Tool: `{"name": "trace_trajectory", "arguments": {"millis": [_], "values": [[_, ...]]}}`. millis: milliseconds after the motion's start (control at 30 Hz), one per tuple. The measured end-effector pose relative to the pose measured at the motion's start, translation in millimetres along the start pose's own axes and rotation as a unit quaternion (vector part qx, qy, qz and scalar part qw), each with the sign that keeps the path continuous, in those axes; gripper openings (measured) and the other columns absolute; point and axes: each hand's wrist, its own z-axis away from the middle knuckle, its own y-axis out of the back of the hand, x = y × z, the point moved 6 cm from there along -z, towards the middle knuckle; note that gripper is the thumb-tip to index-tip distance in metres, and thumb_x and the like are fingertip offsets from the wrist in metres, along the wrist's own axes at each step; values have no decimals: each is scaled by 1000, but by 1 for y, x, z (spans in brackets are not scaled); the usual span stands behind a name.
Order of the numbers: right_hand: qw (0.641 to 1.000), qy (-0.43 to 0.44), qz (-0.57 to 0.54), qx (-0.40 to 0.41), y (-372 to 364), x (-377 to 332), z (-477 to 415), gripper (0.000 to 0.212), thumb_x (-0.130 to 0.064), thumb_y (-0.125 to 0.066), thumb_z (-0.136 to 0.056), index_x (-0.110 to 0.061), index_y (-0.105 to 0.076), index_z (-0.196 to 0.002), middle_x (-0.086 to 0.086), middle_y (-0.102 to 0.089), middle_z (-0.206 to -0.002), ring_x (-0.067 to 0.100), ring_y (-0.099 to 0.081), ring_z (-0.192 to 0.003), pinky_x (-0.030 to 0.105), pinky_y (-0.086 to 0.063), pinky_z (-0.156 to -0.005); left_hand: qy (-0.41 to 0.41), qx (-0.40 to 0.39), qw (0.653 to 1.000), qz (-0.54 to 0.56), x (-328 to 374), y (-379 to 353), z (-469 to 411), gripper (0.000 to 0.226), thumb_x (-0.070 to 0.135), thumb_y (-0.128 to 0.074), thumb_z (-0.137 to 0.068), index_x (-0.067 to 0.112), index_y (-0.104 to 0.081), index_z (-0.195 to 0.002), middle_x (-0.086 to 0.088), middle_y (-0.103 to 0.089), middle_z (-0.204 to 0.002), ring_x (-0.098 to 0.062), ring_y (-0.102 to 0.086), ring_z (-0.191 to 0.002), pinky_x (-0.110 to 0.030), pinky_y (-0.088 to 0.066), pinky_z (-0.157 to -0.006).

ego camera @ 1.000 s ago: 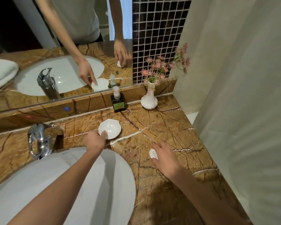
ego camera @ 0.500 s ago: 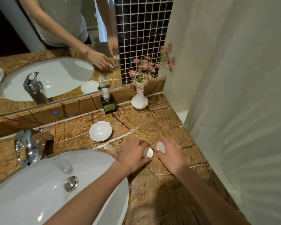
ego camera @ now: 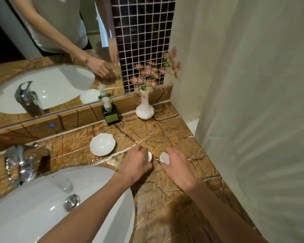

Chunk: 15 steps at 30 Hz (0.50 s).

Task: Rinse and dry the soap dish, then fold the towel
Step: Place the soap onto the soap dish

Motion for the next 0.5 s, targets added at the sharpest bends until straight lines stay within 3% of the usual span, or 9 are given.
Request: {"name": "trace_trajectory", "arguments": {"millis": [167, 300, 500], "values": [[999, 23, -17, -16, -18, -35, -14, 55, -16, -67, -86, -18, -45, -137, 1, -51, -135, 20, -47, -122, 32, -36, -103, 129, 90, 986, 54, -73, 62, -3, 39, 30, -69, -78, 16, -55, -112, -8, -63, -110, -23, -56, -97, -36, -49, -81], [998, 44, -26, -32, -37, -65, -26, 59, -15, -67, -87, -22, -42, -139, -3, -51, -135, 18, -49, -121, 30, -38, -100, 200, 80, 976, 43, -122, 82, 7, 47, 28, -70, -79, 12, -54, -120, -10, -62, -116, -25, -56, -103, -38, -50, -86], [996, 56, -15, -62, -60, -99, -44, 62, -16, -65, -88, -24, -37, -143, -3, -46, -143, 18, -42, -131, 36, -35, -107, 219, 43, 974, 32, -144, 83, 8, 37, 24, -71, -78, 8, -60, -110, -11, -60, -115, -26, -53, -106, -41, -47, -91]]}}
